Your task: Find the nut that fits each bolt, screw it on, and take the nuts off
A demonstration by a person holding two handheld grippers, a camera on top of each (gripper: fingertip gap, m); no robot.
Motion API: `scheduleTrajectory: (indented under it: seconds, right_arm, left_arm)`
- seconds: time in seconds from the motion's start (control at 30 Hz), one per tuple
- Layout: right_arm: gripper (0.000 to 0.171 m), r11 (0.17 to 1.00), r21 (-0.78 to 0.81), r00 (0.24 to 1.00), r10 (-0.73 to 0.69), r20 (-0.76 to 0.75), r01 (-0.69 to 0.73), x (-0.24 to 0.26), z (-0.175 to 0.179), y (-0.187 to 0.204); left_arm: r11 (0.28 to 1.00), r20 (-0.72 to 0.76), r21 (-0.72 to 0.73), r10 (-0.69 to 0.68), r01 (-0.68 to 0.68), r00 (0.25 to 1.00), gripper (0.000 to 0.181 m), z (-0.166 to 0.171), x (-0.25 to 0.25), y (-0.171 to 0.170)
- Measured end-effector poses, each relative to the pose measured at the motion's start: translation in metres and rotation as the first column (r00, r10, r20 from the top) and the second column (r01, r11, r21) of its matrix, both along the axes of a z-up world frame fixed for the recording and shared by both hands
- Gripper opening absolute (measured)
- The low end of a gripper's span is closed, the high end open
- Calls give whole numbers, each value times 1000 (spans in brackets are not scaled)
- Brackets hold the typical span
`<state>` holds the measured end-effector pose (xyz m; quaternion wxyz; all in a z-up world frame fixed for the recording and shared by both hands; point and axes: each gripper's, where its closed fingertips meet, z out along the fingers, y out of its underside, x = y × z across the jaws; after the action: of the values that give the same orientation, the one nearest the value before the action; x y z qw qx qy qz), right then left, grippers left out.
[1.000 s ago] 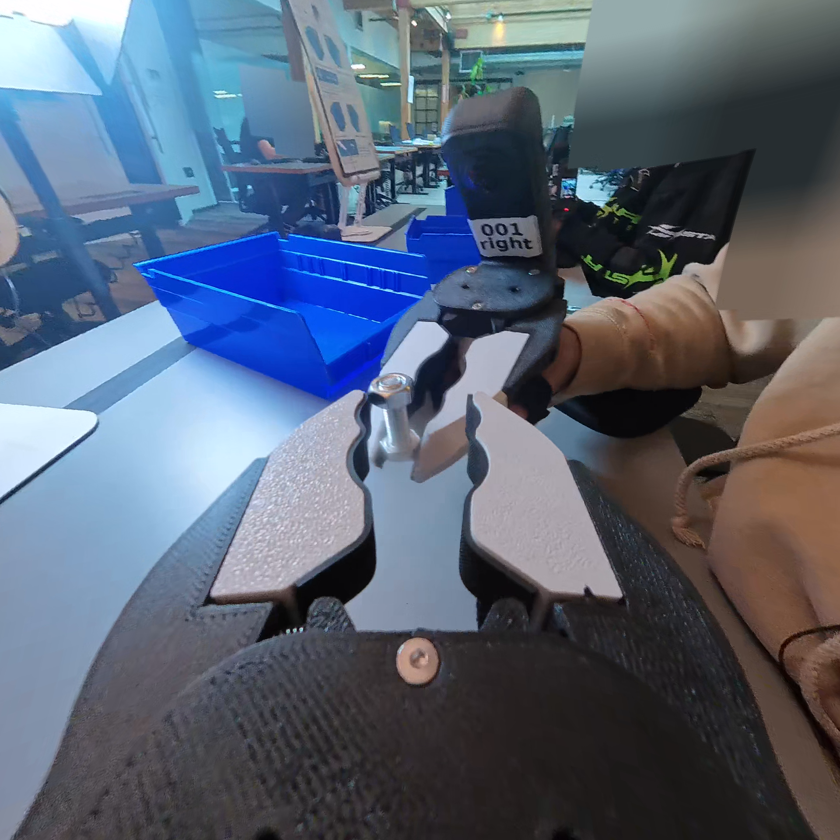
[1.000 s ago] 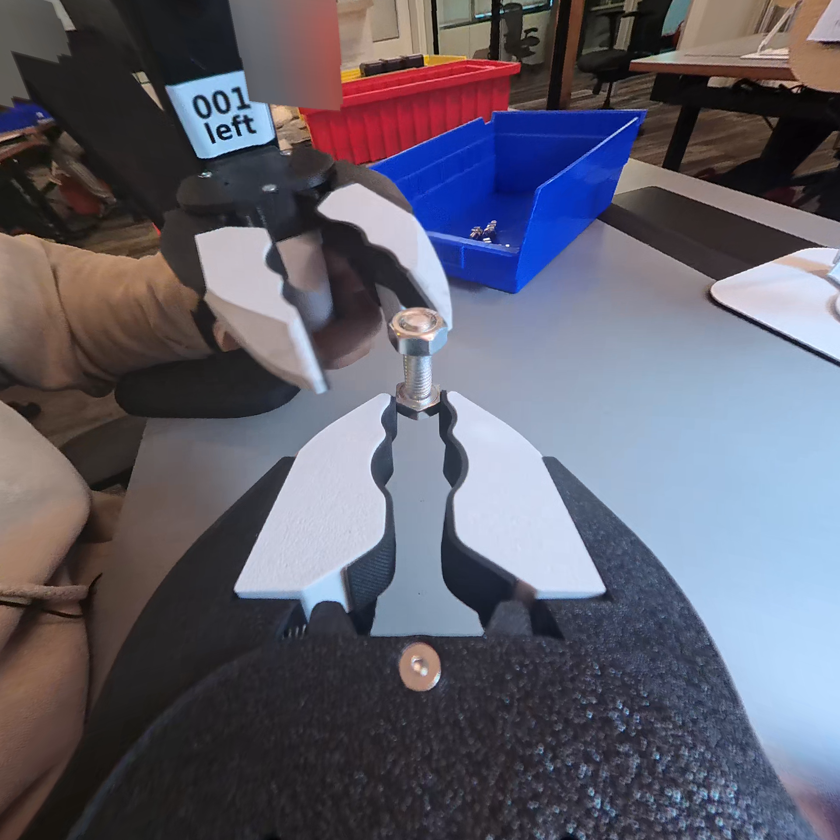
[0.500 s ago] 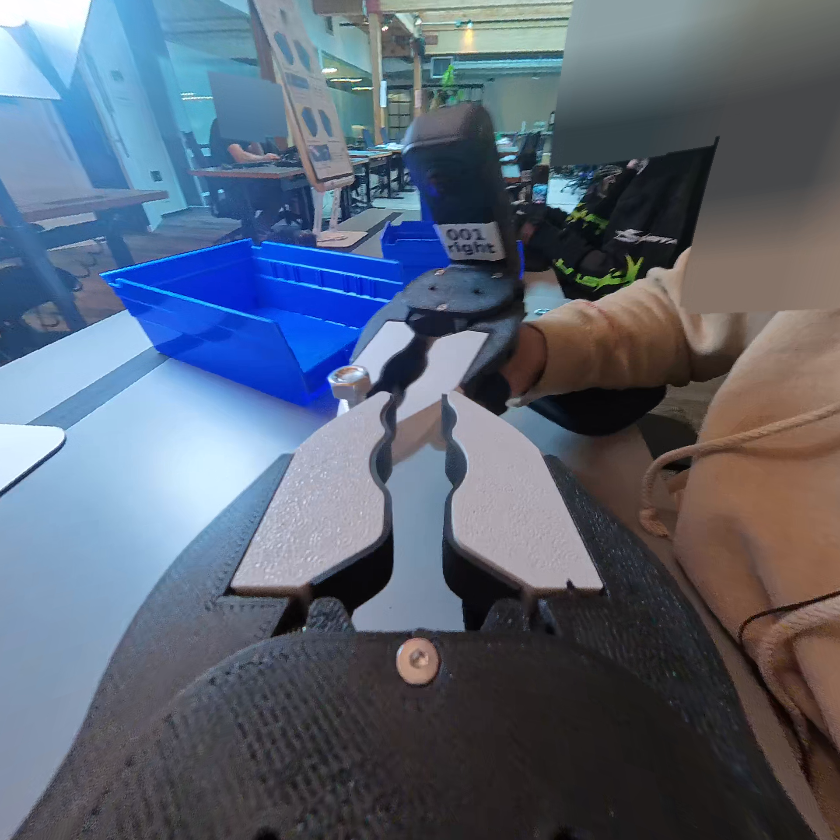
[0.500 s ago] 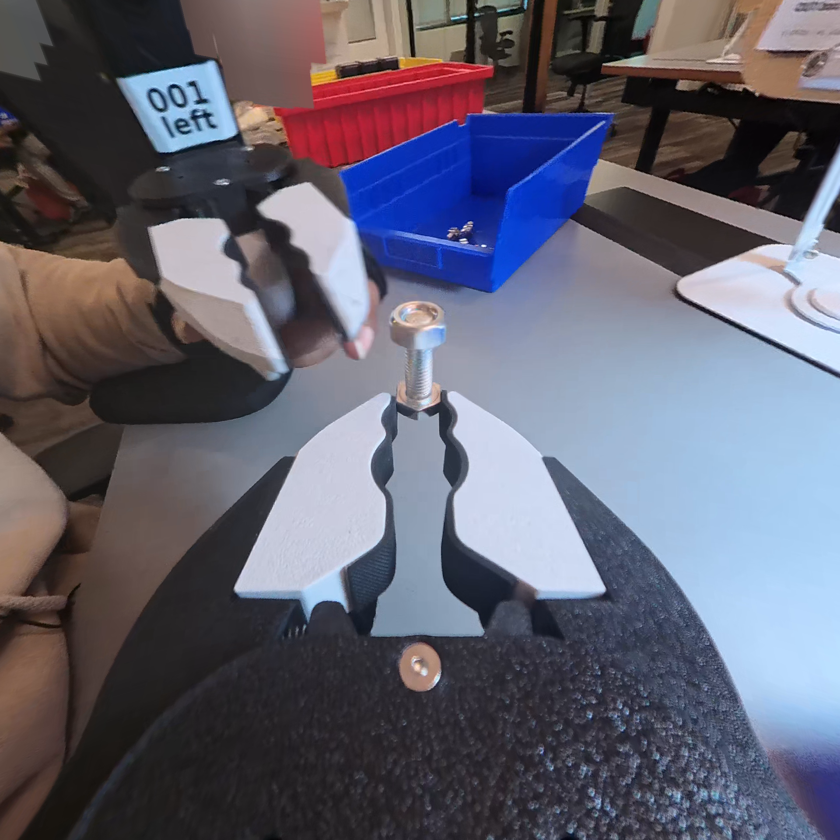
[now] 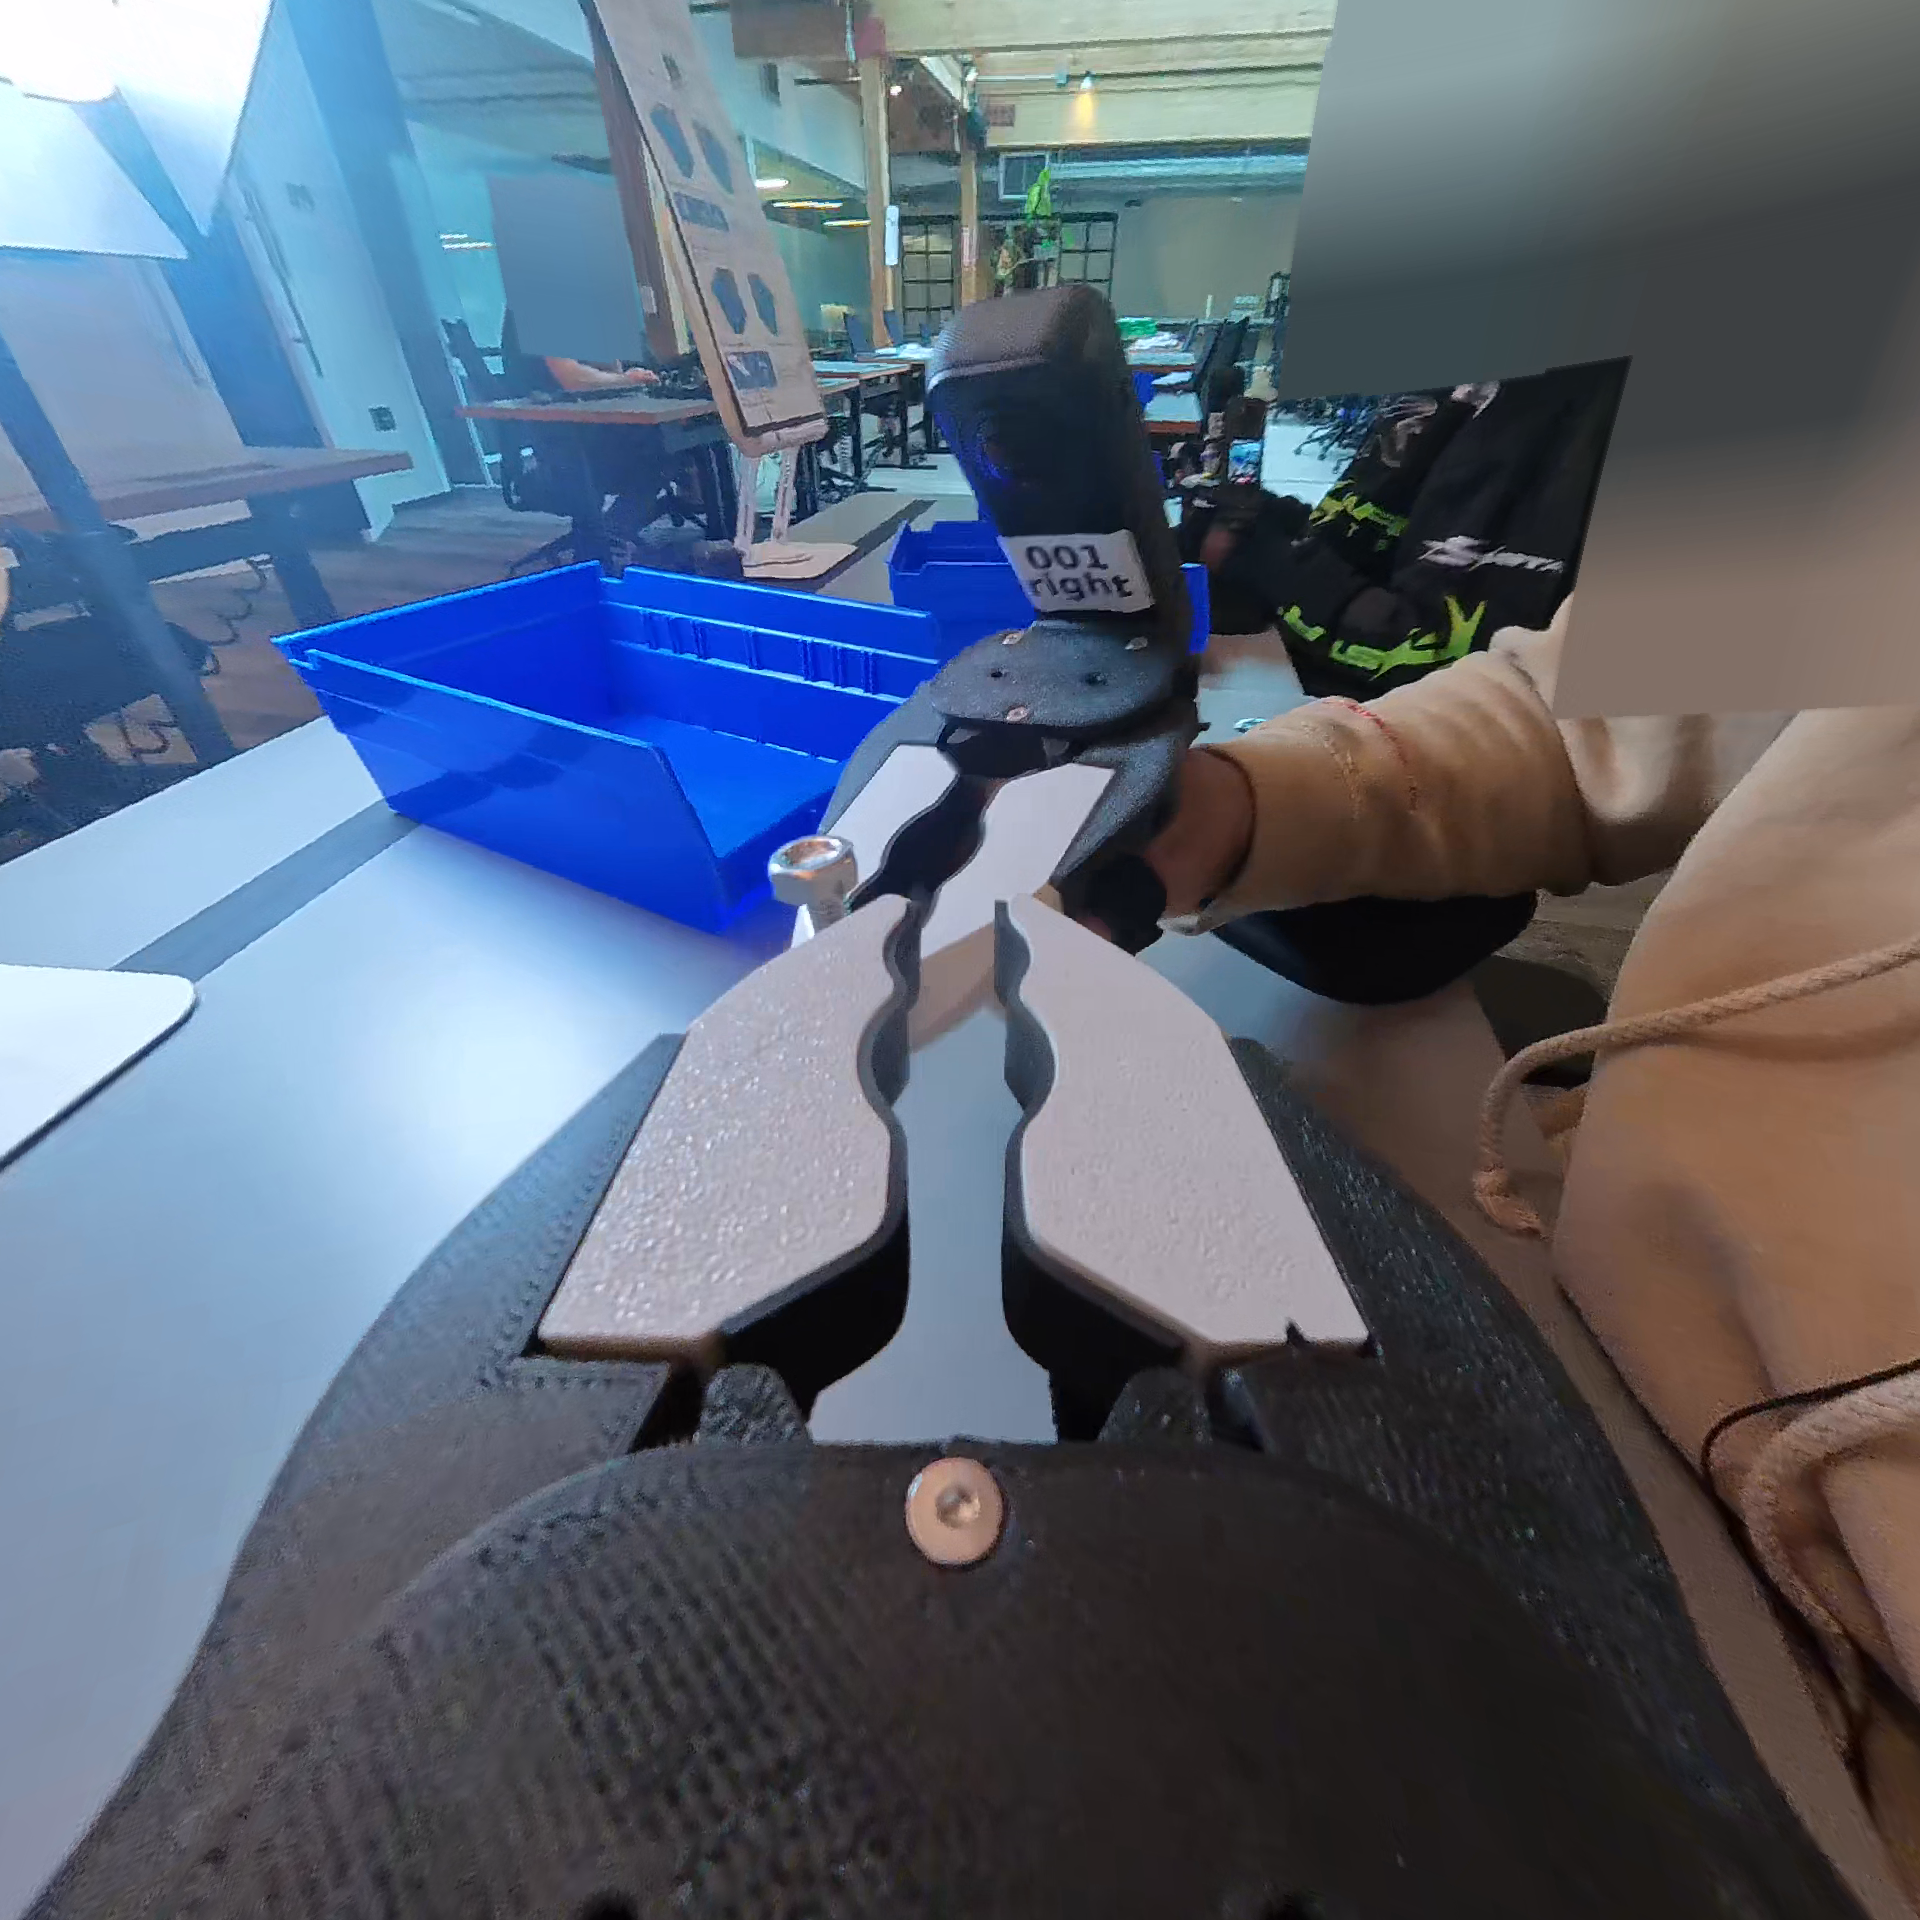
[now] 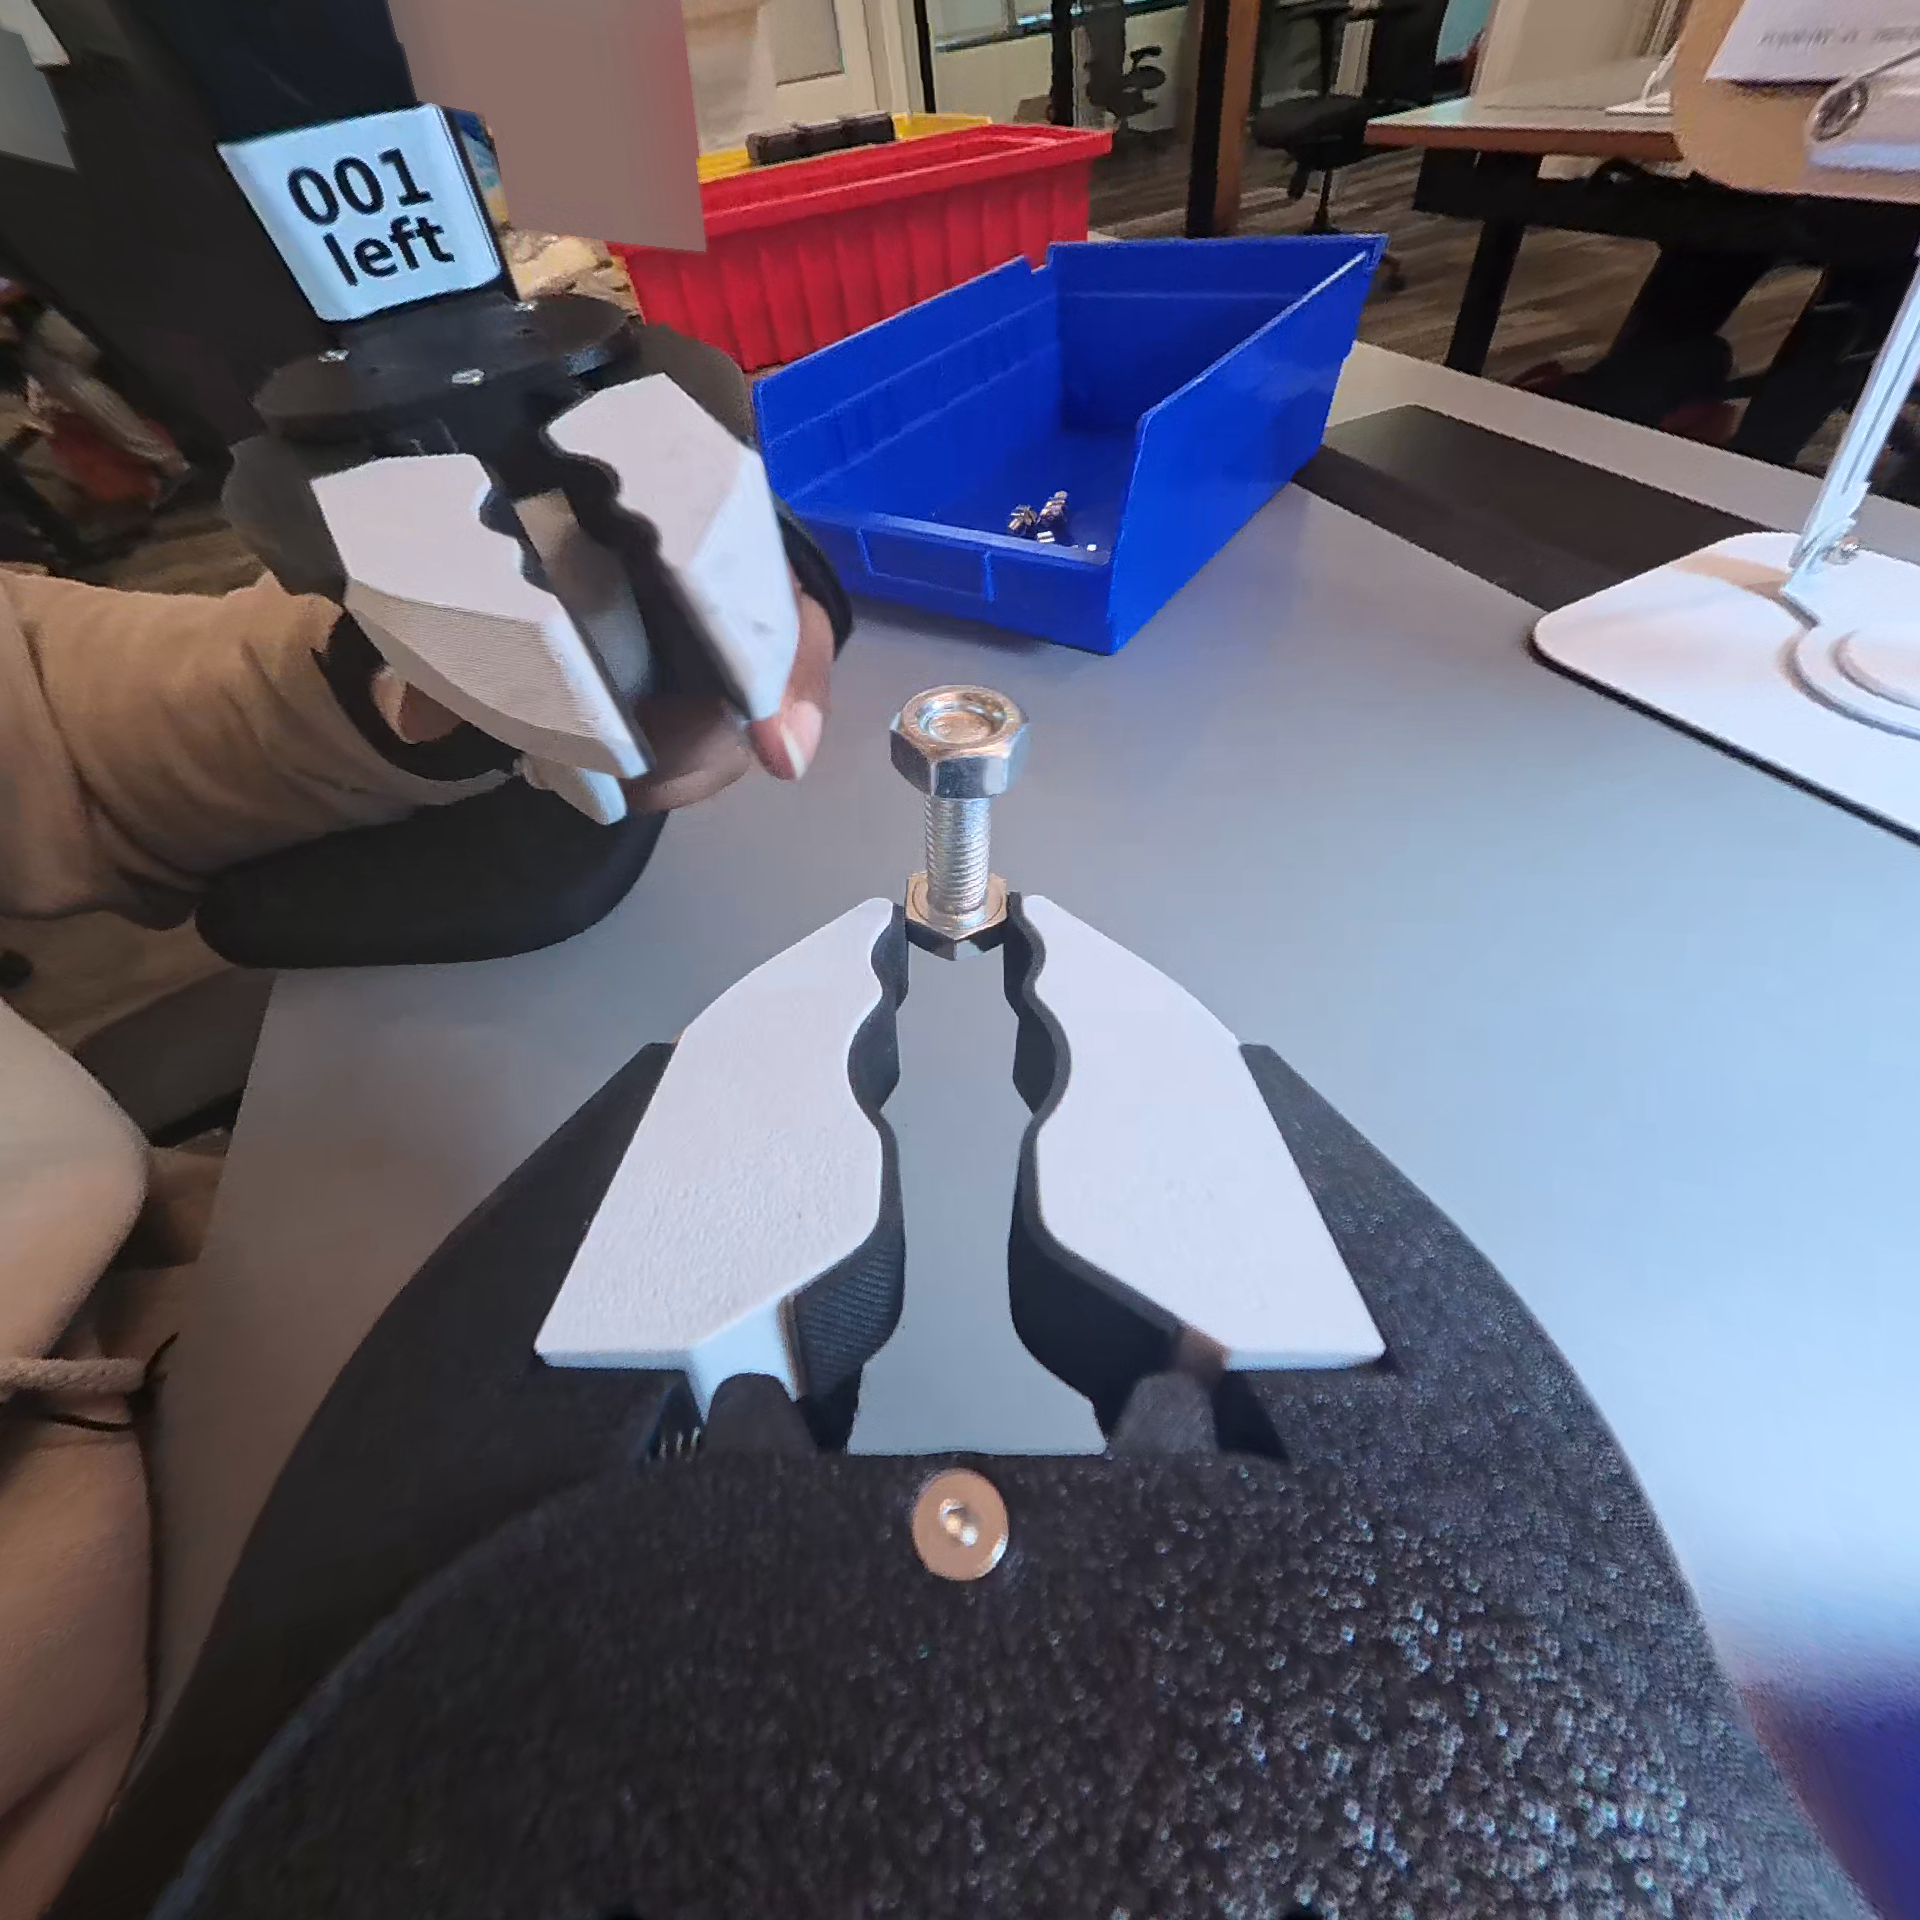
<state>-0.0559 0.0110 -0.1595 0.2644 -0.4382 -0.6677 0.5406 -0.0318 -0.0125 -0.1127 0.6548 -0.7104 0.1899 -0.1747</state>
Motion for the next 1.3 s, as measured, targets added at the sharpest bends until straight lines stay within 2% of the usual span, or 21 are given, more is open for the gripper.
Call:
scheduleTrajectory:
  seconds: [0.2,0.3,0.33,0.37,0.47,0.63,0.73,0.77,0.8,0.9,1.07,1.17,1.2,1.23,1.3]
  right_arm:
    - [18,998,28,998,65,-3,-64,4,-2,-19]
    - [18,999,18,999,48,0,-48,2,-2,-14]
    - [18,999,12,1000,30,1,-30,1,-1,-9]
    - [18,1000,7,1000,15,2,-15,1,-1,-4]
    - [18,1000,10,1000,10,-3,-10,1,1,-2]
    - [18,998,25,998,63,4,-63,3,-3,-19]
    - [18,999,22,999,39,10,-40,1,-4,-13]
    - [18,1000,14,1000,22,11,-22,0,-3,-8]
    - [18,1000,7,1000,6,13,-6,-1,-3,-3]
    - [18,1000,19,1000,-2,3,2,0,0,0]
    - [18,998,40,999,54,0,-54,3,-3,-18]
    - [18,999,35,999,35,5,-36,1,-3,-13]
    - [18,999,27,1000,17,7,-17,0,-3,-8]
    - [18,1000,18,1000,2,9,-2,-1,-2,-3]
    - [18,1000,18,1000,-13,4,13,-1,0,3]
  left_arm:
    - [996,-3,0,85,-85,996,45,-5,-10,11]
    - [999,-12,-7,35,-35,999,39,-6,-1,7]
    - [1000,-13,-15,0,0,1000,25,-6,3,3]
    - [999,-1,-20,-27,27,1000,22,-5,6,1]
    - [1000,-16,-1,13,-13,1000,27,-4,1,4]
    - [998,8,-7,63,-63,998,42,-7,-5,12]
    - [999,-23,-7,46,-46,999,38,-7,-2,9]
    - [1000,-22,-5,13,-13,1000,20,-5,1,5]
    - [1000,-5,4,-3,3,1000,17,-2,3,2]
    - [999,-14,17,40,-40,999,22,-1,-4,5]
    - [997,0,6,79,-79,997,38,-4,-9,11]
    - [999,-22,8,54,-53,998,36,-4,-3,8]
    - [1000,-24,6,11,-11,1000,21,-3,2,4]
    - [1000,-16,8,-15,15,1000,16,-2,5,1]
    - [1000,-35,20,14,-13,999,20,-1,2,3]
